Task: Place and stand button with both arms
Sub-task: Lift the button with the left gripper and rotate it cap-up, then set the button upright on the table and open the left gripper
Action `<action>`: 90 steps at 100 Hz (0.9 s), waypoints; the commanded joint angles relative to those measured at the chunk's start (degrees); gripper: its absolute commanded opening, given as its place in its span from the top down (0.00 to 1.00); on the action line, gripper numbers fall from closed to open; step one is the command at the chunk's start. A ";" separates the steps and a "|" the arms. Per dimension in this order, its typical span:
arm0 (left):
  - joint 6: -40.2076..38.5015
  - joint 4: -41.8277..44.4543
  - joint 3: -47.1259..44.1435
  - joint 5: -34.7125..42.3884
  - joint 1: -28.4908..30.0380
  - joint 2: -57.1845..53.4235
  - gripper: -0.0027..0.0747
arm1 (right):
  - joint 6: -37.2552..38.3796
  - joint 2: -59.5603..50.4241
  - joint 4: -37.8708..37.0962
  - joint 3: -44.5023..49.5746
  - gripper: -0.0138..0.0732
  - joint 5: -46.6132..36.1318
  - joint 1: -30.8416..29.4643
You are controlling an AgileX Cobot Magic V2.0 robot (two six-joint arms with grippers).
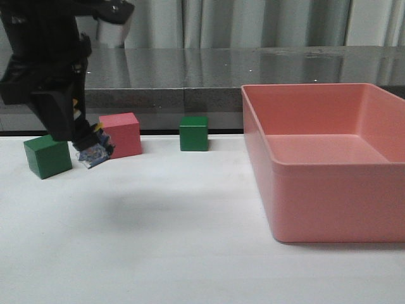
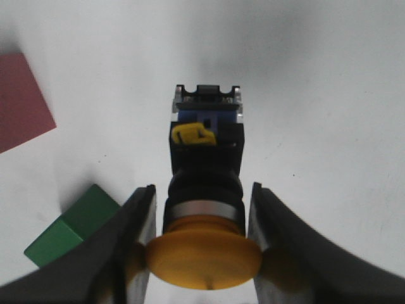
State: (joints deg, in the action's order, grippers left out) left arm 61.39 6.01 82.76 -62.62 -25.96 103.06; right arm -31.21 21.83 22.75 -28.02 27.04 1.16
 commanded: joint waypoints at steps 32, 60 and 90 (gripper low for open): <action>-2.45 12.32 2.11 -3.50 -5.16 4.47 0.99 | -0.08 0.22 1.28 -1.56 0.91 -3.76 -0.42; -2.45 15.10 2.11 -3.74 -5.26 4.59 0.99 | -0.08 0.22 1.28 -1.56 0.91 -3.76 -0.42; -2.45 14.75 2.11 -3.63 -5.26 4.59 0.72 | -0.08 0.22 1.28 -1.56 0.91 -3.82 -0.42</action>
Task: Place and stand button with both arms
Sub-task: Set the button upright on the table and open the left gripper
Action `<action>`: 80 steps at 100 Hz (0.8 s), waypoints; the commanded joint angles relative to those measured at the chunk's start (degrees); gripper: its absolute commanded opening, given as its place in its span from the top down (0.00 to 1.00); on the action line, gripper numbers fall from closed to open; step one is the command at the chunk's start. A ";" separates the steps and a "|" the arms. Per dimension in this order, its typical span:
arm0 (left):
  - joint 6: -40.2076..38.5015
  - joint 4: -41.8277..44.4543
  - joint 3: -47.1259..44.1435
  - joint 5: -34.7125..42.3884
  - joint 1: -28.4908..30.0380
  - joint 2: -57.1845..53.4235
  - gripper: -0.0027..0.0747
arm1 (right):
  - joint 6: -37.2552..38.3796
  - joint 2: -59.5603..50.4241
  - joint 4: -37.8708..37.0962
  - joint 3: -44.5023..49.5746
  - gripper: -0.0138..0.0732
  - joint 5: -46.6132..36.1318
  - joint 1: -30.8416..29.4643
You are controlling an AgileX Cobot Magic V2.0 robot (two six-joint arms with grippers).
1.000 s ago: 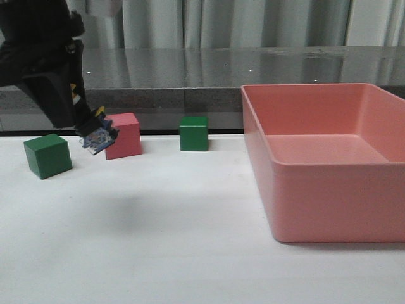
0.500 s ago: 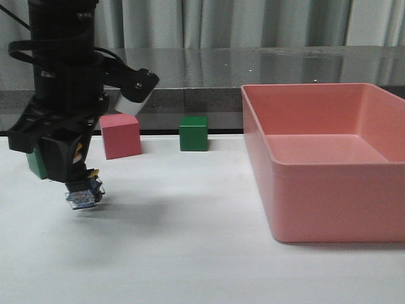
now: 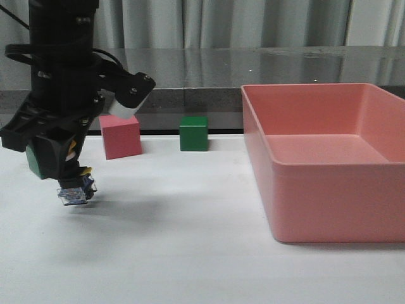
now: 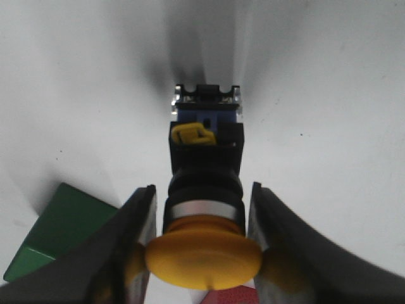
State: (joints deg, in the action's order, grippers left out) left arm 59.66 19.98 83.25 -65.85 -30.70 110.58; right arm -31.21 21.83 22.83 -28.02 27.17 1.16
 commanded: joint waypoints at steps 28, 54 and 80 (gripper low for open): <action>-0.71 0.30 1.62 0.74 -0.52 -2.94 0.41 | -0.08 0.22 1.20 -1.56 0.91 -3.95 -0.42; -0.71 0.72 1.70 -3.67 -0.52 -4.16 0.43 | -0.08 0.22 1.20 -1.56 0.91 -3.95 -0.42; -0.71 -1.08 1.70 -7.27 4.34 -10.54 0.75 | -0.08 0.22 1.20 -1.56 0.91 -3.95 -0.42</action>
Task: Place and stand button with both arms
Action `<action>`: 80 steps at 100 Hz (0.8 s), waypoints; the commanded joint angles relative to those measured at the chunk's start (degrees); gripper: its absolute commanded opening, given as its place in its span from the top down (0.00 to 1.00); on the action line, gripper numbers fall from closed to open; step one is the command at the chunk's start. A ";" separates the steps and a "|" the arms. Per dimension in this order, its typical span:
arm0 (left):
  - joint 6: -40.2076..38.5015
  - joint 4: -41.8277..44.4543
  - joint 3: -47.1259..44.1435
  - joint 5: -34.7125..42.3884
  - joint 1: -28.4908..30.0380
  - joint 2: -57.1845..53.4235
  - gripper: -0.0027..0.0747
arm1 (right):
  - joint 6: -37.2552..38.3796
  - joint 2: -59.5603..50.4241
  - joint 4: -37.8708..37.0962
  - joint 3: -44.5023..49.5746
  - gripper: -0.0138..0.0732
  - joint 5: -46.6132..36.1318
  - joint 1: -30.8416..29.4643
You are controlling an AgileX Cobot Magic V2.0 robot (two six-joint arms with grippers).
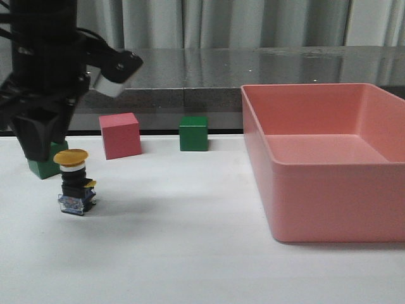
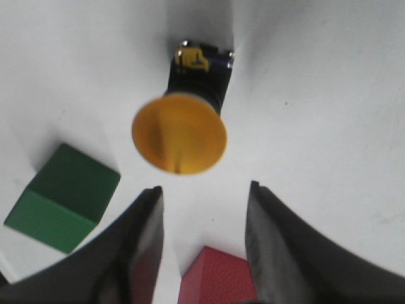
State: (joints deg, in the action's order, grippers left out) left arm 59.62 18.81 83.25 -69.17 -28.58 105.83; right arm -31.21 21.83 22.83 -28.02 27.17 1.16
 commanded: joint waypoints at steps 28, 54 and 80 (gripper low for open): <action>-6.68 -6.67 1.70 1.95 13.62 -14.78 0.99 | -0.08 0.22 1.20 -1.56 0.91 -3.95 -0.42; -7.13 -31.81 0.70 10.96 23.54 -23.27 0.99 | -0.08 0.22 1.20 -1.56 0.91 -3.95 -0.42; -7.03 -42.89 -11.65 23.75 23.94 -35.75 0.99 | -0.08 0.22 1.20 -1.56 0.91 -3.95 -0.42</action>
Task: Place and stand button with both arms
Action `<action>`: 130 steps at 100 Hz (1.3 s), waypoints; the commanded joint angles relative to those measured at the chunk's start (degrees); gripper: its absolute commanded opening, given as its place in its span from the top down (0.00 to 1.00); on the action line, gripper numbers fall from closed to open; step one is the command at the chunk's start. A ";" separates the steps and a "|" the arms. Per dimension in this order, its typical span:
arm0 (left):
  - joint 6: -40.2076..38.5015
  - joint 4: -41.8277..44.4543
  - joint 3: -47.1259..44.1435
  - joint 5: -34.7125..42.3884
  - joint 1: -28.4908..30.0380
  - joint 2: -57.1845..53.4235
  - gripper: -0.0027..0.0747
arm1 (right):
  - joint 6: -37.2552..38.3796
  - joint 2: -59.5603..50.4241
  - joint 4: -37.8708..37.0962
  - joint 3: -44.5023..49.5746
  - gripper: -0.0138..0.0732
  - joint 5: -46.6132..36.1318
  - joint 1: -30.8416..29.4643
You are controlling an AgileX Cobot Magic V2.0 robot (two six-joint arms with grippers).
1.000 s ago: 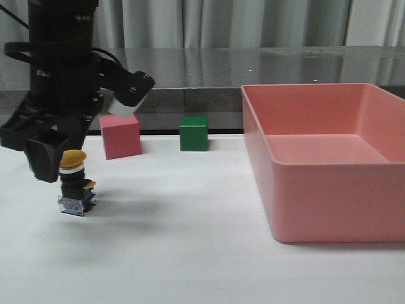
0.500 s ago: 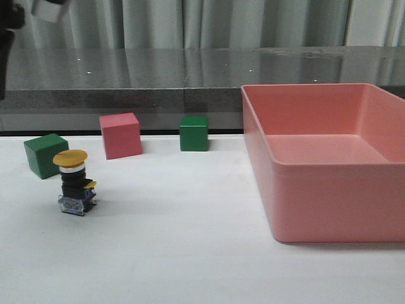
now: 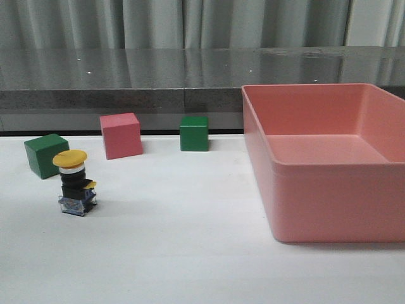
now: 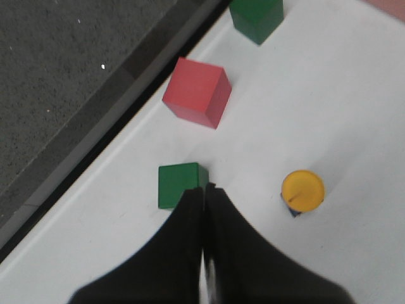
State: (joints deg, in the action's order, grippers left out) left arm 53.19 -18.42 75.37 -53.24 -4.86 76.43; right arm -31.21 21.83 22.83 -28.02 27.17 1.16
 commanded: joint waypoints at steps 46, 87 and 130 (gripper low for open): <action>2.47 -10.62 -42.03 37.82 0.21 -37.43 0.99 | -0.08 0.22 1.20 -1.56 0.91 -3.95 -0.42; 2.37 -17.95 -58.72 43.34 0.21 -54.44 0.99 | -0.08 0.22 1.20 -1.56 0.91 -3.95 -0.42; 2.37 -27.19 -60.21 43.18 0.21 -54.83 0.99 | -0.08 0.22 1.20 -1.56 0.91 -3.95 -0.42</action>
State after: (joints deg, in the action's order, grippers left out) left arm 55.73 -44.07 13.56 -12.96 -4.78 21.45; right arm -31.21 21.83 22.83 -28.02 27.17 1.16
